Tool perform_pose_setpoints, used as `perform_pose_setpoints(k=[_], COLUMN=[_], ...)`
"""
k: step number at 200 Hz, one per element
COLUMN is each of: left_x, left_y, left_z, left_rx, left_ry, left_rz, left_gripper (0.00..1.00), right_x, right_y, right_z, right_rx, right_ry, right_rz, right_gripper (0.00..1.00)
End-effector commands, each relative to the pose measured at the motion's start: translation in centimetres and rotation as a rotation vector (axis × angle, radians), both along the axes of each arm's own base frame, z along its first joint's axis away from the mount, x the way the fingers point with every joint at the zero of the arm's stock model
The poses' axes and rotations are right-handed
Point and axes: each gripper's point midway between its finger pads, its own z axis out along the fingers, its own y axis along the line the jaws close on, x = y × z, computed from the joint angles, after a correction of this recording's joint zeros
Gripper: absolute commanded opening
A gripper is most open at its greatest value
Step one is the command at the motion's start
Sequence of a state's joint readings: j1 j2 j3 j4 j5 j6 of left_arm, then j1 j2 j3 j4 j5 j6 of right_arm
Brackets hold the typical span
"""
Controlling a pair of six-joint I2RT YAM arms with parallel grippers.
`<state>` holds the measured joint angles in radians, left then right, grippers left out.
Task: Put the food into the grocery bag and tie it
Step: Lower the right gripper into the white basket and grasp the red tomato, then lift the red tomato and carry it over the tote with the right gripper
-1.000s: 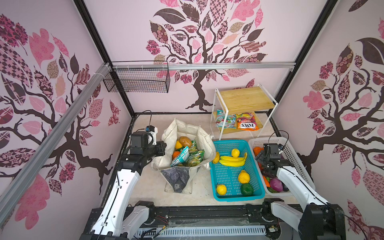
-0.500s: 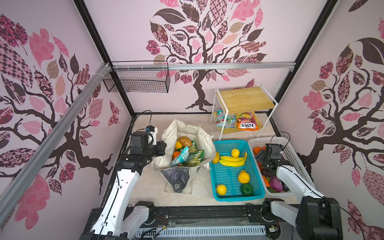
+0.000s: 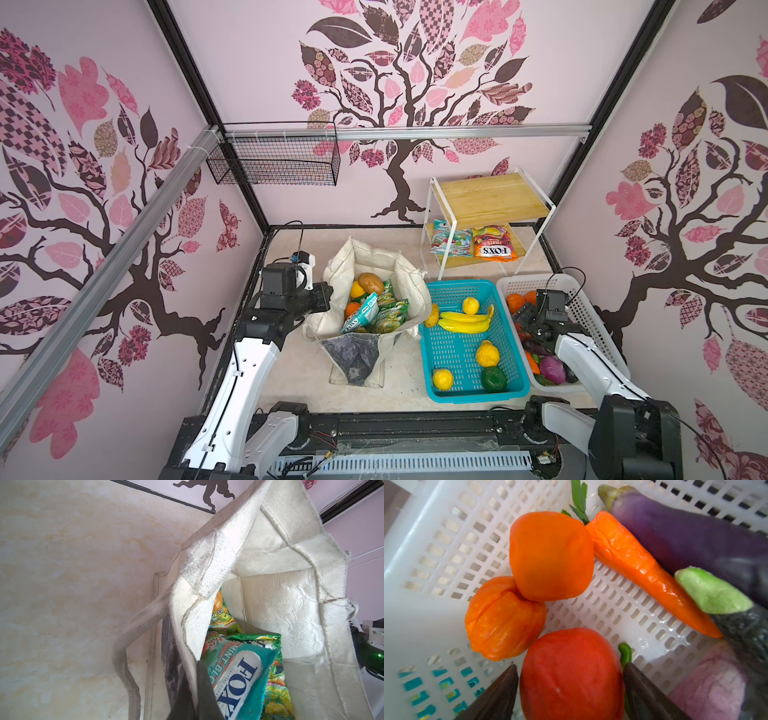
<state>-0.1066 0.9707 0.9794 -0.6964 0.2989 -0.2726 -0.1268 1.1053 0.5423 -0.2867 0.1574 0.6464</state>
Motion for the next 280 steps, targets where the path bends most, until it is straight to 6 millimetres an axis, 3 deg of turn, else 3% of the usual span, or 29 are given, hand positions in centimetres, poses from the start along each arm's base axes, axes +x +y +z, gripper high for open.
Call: perform_pose_setpoints(k=[1,46,81,129,280], left_x=[-0.5,-0.5,-0.5,-0.5,-0.5], left_y=[-0.2,-0.2,-0.2,-0.3,-0.6], left_z=[-1.5,-1.6,-1.5,-1.6,-1.6], left_rx=[0.006,0.009,0.008,0.006,-0.012], left_ry=[0.048,0.049,0.048,0.053,0.057], left_rz=[-0.014,-0.011,-0.013,-0.017,-0.031], left_gripper=[0.00,0.00,0.00,0.00,0.00], right_x=[-0.2,-0.1,-0.4,-0.5,-0.3], right_y=[0.4,0.9,0.8,0.0,0.7], right_z=[-0.8,-1.7,-1.5,0.7,10.3], right_rx=[0.024,0.079,0.097,0.039,0.002], right_ry=[0.024,0.018,-0.026,-0.077,-0.279], right_rz=[0.021,0.018,-0.015,-0.018,0.050], right_gripper=[0.87,0.88,0.72,0.62,0.69])
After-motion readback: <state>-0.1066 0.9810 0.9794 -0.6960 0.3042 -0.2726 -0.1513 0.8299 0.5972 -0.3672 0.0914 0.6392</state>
